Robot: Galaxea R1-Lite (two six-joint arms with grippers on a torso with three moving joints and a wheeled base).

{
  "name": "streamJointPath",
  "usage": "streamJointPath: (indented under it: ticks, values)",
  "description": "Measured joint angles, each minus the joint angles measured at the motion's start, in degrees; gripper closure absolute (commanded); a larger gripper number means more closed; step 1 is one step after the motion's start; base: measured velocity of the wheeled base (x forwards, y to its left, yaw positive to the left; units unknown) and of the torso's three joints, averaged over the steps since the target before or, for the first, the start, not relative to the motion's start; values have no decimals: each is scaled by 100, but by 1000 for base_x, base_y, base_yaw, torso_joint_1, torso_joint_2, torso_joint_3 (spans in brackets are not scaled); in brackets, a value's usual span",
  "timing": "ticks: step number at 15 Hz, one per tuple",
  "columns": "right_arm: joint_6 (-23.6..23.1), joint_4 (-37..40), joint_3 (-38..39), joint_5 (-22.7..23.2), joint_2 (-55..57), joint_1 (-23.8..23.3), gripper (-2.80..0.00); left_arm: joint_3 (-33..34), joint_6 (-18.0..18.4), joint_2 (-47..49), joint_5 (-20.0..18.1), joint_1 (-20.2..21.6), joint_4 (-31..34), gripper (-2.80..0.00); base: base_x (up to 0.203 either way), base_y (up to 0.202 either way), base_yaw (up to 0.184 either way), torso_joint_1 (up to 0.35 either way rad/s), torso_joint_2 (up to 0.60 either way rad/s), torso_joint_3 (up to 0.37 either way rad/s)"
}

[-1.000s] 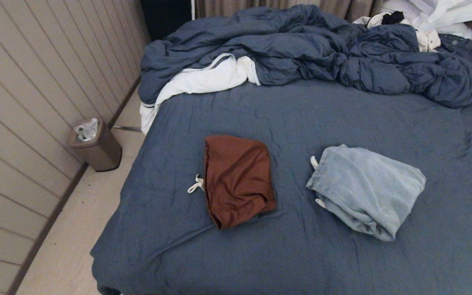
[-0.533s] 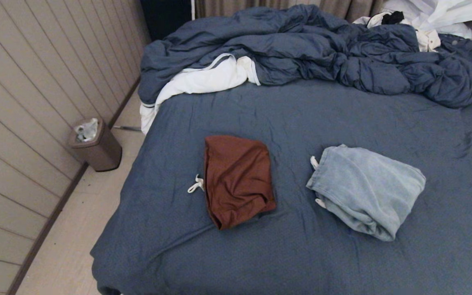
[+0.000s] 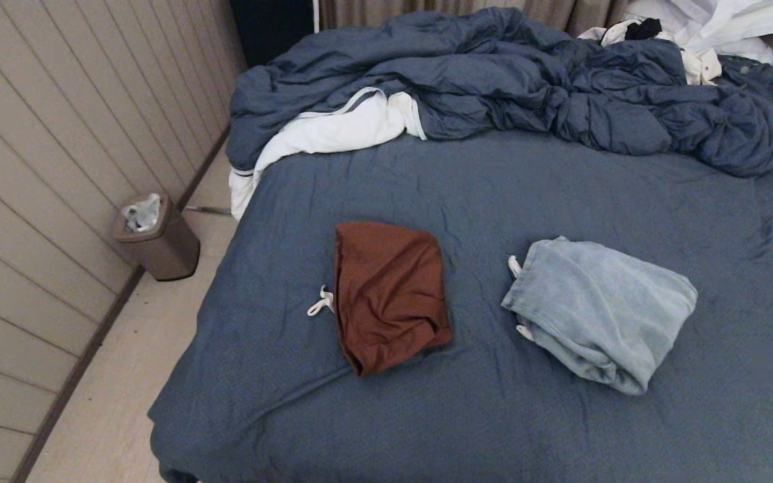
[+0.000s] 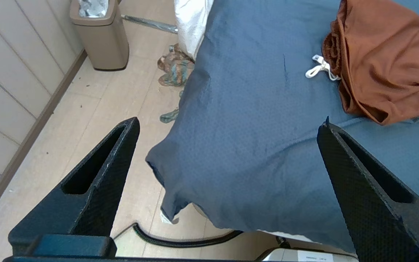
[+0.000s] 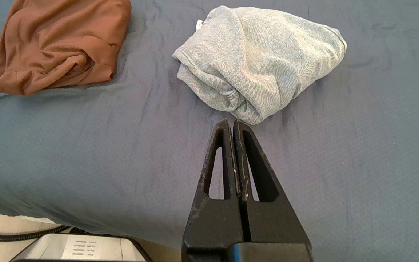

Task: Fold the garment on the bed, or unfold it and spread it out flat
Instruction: Unford the brown shorts

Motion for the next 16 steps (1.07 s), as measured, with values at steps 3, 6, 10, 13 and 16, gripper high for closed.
streamJointPath:
  ticks: [3,6,10,13,16]
  values:
    - [-2,0,0,0,0,4,0,0,-2,0,-2,0,0,-280,0,0,0,0,0,0]
    - [-1,0,0,0,0,6,0,0,-2,0,-2,0,0,-280,0,0,0,0,0,0]
    - [0,0,0,0,0,4,0,0,-2,0,0,0,-2,-280,0,0,0,0,0,0]
    - [-2,0,0,0,0,1,0,0,-2,0,-2,0,0,-280,0,0,0,0,0,0]
    - [-2,0,0,0,0,6,0,0,-2,0,-2,0,0,-280,0,0,0,0,0,0]
